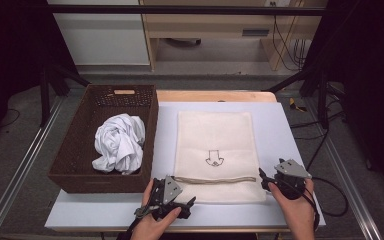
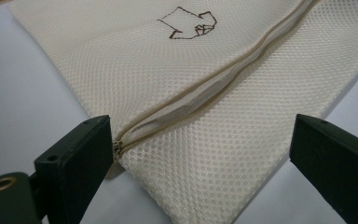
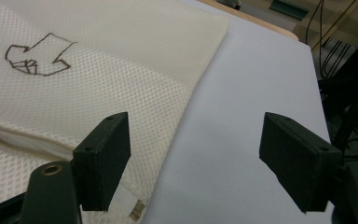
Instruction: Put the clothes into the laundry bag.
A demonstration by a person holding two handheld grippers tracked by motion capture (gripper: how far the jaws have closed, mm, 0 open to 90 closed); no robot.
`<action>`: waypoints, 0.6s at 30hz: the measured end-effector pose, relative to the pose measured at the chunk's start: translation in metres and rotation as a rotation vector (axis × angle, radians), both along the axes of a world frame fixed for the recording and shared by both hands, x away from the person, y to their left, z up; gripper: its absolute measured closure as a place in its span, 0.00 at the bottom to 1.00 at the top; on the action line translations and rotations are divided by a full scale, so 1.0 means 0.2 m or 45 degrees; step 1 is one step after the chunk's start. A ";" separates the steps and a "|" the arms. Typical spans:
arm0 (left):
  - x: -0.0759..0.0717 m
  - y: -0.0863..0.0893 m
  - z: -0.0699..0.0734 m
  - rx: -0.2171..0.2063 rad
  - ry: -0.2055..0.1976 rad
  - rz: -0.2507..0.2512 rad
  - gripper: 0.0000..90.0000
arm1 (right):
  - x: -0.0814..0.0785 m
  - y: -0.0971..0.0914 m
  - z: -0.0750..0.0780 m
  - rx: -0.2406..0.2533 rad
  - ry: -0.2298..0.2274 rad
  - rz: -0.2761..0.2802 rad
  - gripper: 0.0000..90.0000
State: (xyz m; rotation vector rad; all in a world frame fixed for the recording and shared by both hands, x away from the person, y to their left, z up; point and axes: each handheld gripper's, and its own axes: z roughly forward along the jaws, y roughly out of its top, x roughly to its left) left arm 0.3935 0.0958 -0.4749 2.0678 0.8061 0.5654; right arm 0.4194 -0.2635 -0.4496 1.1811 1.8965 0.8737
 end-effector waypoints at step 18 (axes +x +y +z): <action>-0.01 -0.01 0.01 0.024 0.015 0.014 0.11 | -0.03 0.20 0.08 -0.211 0.066 0.238 0.41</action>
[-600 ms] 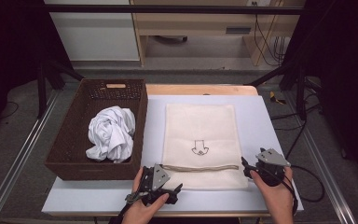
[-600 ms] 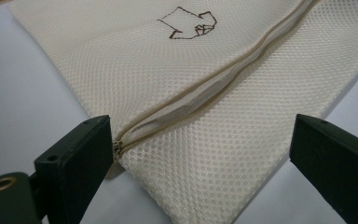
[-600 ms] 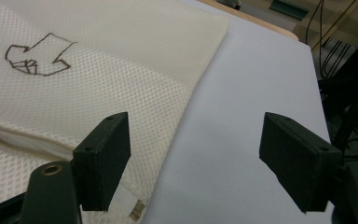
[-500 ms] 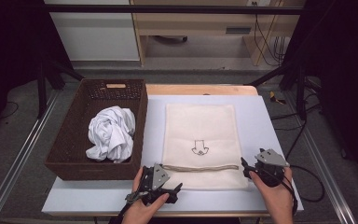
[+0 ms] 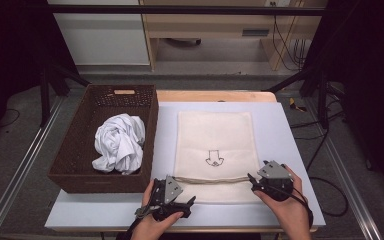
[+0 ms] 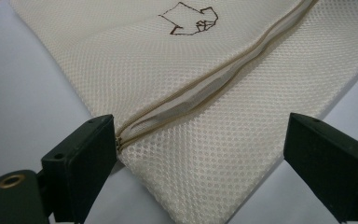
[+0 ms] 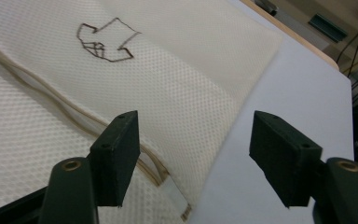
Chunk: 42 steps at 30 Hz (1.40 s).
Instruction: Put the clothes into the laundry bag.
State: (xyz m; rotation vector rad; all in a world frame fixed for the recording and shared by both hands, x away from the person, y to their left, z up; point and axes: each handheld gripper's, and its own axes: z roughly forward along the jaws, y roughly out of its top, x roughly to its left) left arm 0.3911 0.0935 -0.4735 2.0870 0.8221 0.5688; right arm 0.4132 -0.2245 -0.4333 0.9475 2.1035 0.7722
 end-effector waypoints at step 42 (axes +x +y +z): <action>0.00 -0.01 -0.02 0.023 -0.006 0.018 0.13 | 0.13 0.43 -0.09 -0.247 0.218 0.482 0.72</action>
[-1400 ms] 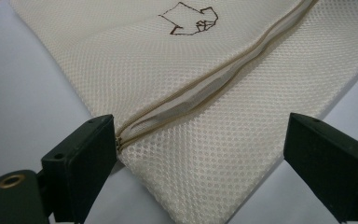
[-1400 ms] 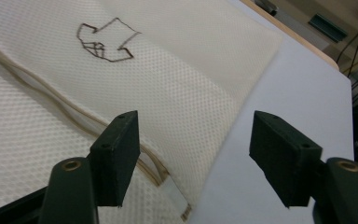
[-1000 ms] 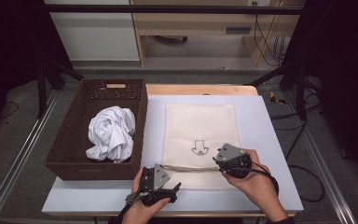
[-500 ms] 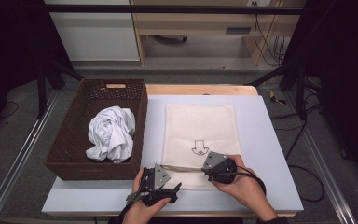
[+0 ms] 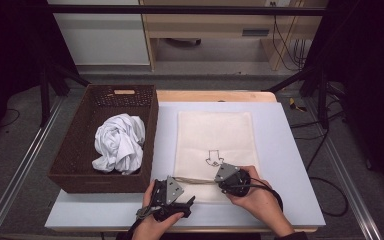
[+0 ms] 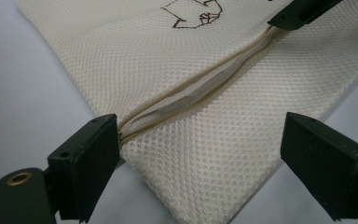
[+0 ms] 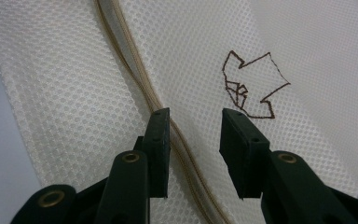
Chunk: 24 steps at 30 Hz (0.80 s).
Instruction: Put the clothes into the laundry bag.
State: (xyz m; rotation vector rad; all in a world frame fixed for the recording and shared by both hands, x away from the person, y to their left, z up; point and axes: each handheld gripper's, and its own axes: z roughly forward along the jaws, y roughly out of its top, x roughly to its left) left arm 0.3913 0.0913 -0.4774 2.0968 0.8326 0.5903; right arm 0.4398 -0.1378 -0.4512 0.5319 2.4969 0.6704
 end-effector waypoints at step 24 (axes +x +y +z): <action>-0.01 0.00 0.02 -0.003 -0.018 -0.007 0.13 | 0.04 -0.02 0.04 0.045 -0.059 -0.104 0.98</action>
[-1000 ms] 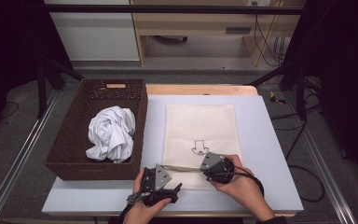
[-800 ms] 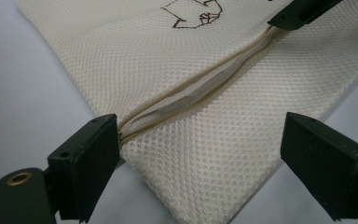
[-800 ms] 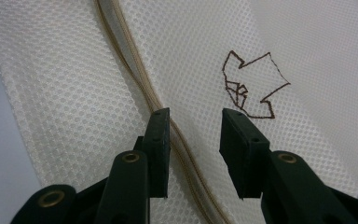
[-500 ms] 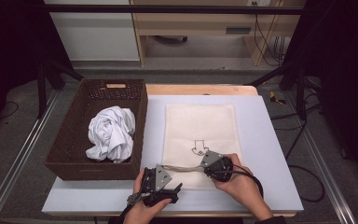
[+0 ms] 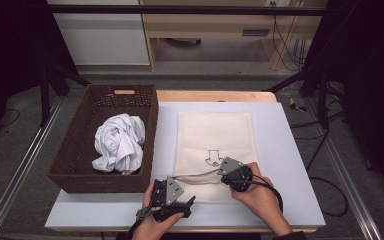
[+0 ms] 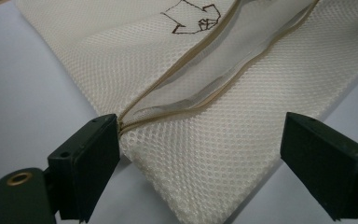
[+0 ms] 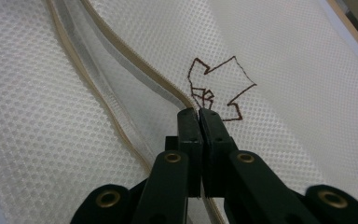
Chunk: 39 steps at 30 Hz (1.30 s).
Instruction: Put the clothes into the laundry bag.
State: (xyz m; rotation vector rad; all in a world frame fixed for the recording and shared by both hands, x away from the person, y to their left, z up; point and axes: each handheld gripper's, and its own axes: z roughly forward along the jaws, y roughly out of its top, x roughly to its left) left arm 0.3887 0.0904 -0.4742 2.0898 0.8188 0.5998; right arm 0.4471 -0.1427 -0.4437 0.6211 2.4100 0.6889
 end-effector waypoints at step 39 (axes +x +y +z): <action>0.02 0.01 0.00 -0.018 0.027 0.048 0.13 | 0.01 0.02 0.06 0.046 -0.142 -0.079 0.97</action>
